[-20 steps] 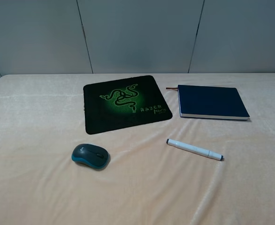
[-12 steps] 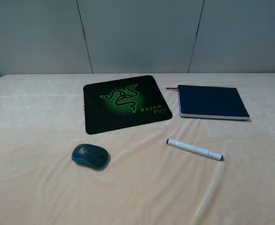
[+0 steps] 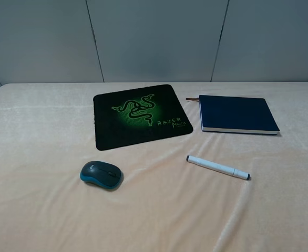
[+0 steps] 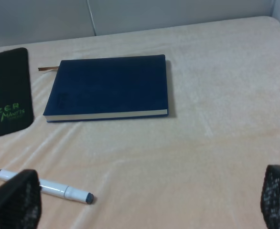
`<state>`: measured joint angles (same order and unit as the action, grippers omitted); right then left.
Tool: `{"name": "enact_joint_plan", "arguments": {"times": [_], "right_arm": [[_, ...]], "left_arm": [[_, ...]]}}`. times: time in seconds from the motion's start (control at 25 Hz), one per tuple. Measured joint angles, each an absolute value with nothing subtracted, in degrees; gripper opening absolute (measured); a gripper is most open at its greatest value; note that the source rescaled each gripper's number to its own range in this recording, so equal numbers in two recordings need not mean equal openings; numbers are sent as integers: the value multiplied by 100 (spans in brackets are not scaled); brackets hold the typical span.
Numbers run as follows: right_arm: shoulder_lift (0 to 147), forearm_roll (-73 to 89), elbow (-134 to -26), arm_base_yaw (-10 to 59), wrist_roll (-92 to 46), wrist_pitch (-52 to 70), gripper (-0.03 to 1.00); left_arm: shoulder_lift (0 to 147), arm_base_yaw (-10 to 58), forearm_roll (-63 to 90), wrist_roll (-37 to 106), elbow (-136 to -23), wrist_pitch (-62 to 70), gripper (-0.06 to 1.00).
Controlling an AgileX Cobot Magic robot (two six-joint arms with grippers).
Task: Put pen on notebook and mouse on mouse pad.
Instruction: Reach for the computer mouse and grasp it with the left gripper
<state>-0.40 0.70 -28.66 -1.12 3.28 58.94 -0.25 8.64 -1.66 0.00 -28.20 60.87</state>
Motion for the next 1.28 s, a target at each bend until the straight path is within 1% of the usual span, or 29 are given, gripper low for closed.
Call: {"name": "enact_joint_plan", "arguments": {"times": [0.28,0.44,0.64,0.88,1.0,1.28], "right_arm": [[-40,70,-2866,-112,328,5894,100],[-40,70,-2866,-112,328,5894,100],[-40,70,-2866,-112,328,5894,100],[-40,70,-2866,-112,328,5894,100],[-40,70,-2866,-112,328,5894,100],[-40,70,-2866,-112,328,5894,100]], "left_arm": [[-25,864,-166,-32,-2848,6087,100],[218,864,-166,-50,-3279,6124,100],[1210,864,-166,-55,-4003,6130,100],[2991,886,0,421,-4914,6258,100],[3802,1183,0,523,-5258,6294,100],[5303,2258,-306,543,-5754,6317,100]]}}
